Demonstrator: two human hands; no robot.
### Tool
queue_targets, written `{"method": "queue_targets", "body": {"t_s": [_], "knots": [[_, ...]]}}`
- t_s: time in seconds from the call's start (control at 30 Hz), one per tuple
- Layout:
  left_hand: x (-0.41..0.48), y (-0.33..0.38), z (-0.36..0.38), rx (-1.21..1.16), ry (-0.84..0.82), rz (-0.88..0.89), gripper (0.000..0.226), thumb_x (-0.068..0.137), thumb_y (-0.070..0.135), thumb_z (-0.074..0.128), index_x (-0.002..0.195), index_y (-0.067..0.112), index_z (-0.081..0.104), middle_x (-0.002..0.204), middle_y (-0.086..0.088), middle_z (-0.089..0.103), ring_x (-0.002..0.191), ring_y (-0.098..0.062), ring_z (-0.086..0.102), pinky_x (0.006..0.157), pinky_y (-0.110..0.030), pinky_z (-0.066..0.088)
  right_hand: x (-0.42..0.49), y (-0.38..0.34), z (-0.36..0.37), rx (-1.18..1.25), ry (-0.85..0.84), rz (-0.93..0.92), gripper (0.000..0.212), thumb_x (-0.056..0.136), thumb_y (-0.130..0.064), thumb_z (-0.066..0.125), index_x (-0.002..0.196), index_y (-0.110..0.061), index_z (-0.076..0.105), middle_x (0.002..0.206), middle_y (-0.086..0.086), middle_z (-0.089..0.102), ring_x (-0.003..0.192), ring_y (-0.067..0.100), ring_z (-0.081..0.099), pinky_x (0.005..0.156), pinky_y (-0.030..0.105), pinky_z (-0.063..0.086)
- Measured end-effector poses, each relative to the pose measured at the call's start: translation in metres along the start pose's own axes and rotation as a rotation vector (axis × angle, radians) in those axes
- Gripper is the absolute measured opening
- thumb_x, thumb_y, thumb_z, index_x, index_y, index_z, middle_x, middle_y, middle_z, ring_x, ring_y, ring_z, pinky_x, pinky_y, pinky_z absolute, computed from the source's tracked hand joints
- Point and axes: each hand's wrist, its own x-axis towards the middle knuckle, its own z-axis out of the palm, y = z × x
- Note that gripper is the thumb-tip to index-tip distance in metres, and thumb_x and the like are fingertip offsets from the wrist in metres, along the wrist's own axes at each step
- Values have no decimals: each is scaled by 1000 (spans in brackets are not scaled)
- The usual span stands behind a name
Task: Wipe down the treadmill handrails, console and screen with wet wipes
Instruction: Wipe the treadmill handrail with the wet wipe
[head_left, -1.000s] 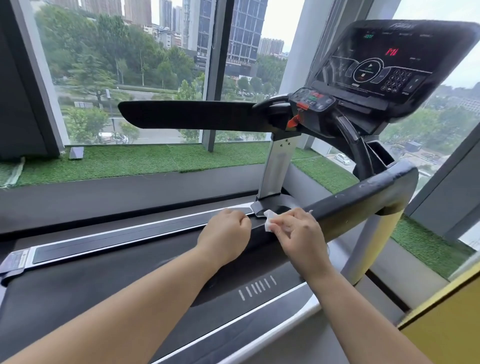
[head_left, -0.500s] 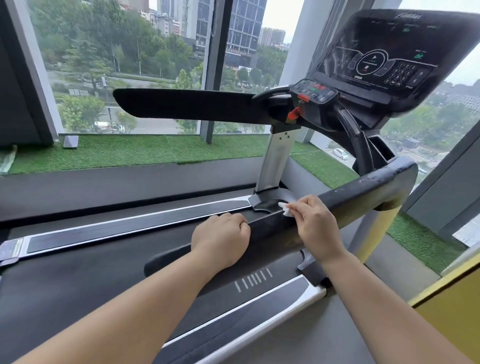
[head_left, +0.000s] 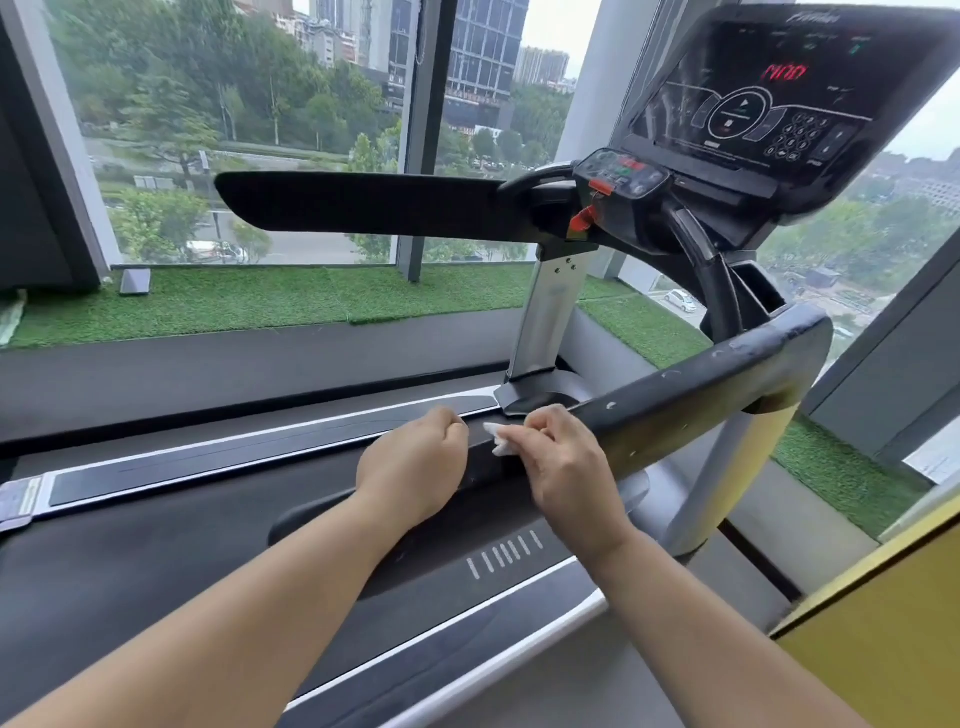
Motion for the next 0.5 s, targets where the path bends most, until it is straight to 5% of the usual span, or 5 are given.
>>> {"method": "queue_targets", "body": {"t_s": [0.13,0.3,0.4,0.5], "knots": [[-3,2,1,35,15,16,33,99,24,22,111,26,52,101,3,63,91,-21,54,68,-31,36,4,42,-22,-126,27,41,24,88,-15,53,96,-8,75,77,5,56,64,24,57,65,35,50],[2,7,1,-72,-53,-41,33,97,24,24,109,23,55,108,4,62,100,-23,54,87,-33,41,12,64,-39,-153,115,296,16,83,-4,66,97,-6,75,77,5,52,64,20,53,68,32,51],[13,16,2,-221,-38,-39,31,96,22,28,107,17,57,109,-4,64,104,-26,55,94,-38,42,12,17,-17,-27,93,189,19,86,-9,63,102,-12,74,79,-2,51,67,11,49,68,16,40],[17,29,8,-210,-7,14,31,97,21,30,110,16,57,110,-5,63,104,-25,54,93,-36,42,2,-6,2,-11,19,22,25,87,-17,52,96,-14,75,75,1,54,66,16,49,64,22,37]]}}
